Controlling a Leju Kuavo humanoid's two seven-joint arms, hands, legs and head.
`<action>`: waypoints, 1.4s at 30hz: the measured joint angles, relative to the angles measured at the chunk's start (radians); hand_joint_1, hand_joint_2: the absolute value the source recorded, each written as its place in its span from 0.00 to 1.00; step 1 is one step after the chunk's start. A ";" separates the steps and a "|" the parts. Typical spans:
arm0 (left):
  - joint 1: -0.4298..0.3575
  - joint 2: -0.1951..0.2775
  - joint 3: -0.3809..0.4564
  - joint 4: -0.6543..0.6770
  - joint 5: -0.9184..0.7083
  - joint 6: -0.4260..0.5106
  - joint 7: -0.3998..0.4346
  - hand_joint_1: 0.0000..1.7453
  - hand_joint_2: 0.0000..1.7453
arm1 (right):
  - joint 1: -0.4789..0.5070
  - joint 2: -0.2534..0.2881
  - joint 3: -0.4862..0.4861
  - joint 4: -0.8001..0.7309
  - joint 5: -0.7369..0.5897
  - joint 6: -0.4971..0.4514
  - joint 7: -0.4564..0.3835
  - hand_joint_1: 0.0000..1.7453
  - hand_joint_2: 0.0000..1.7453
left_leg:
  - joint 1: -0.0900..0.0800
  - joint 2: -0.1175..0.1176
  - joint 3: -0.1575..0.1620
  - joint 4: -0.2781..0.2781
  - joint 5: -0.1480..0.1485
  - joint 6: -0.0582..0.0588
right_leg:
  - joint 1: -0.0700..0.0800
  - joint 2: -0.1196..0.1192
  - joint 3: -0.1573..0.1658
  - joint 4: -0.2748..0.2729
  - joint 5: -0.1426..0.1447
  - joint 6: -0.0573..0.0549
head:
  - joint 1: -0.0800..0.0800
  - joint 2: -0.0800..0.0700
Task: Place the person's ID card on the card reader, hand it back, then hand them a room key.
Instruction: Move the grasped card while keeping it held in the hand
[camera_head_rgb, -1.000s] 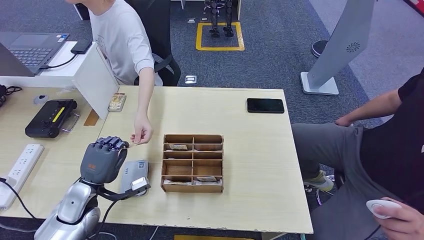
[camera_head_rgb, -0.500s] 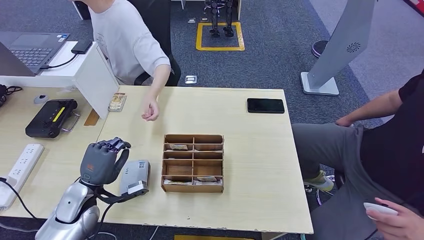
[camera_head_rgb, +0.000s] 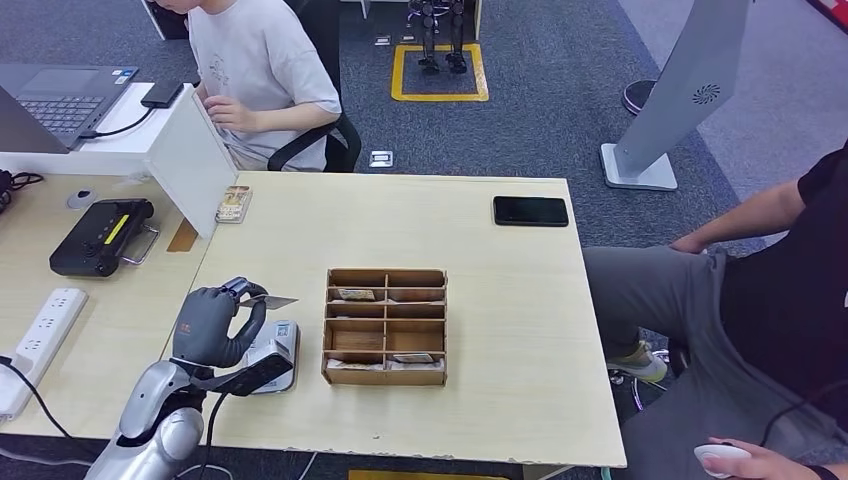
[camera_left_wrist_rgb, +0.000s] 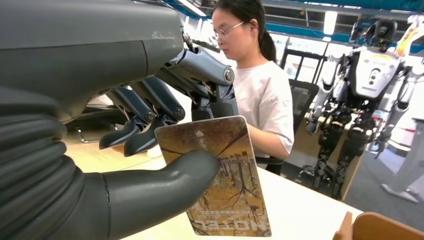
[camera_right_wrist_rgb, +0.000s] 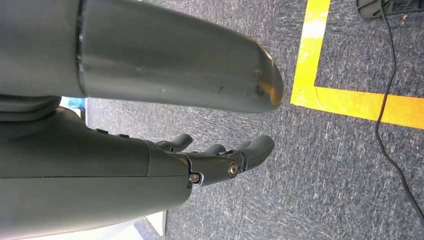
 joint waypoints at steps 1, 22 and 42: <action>0.003 0.000 0.000 0.000 -0.005 0.006 -0.002 1.00 1.00 | 0.000 0.000 -0.002 -0.002 0.002 0.000 -0.001 0.00 0.00 | 0.000 0.000 0.000 0.000 0.000 0.000 | 0.000 0.000 0.000 0.000 0.000 0.000 | 0.000 0.000; 0.109 -0.075 0.221 0.115 -0.585 0.239 -0.072 1.00 1.00 | -0.025 -0.067 -0.016 0.166 0.043 -0.114 -0.019 0.00 0.00 | 0.000 0.000 0.000 0.000 0.000 0.000 | 0.000 0.000 0.000 0.000 0.000 0.000 | 0.000 0.000; 0.141 -0.086 0.256 0.136 -0.595 0.239 -0.067 1.00 1.00 | -0.035 -0.090 -0.016 0.222 0.036 -0.135 -0.020 0.00 0.00 | 0.000 0.000 -0.001 0.000 0.000 0.000 | 0.000 0.000 0.000 0.000 0.000 0.000 | 0.000 0.000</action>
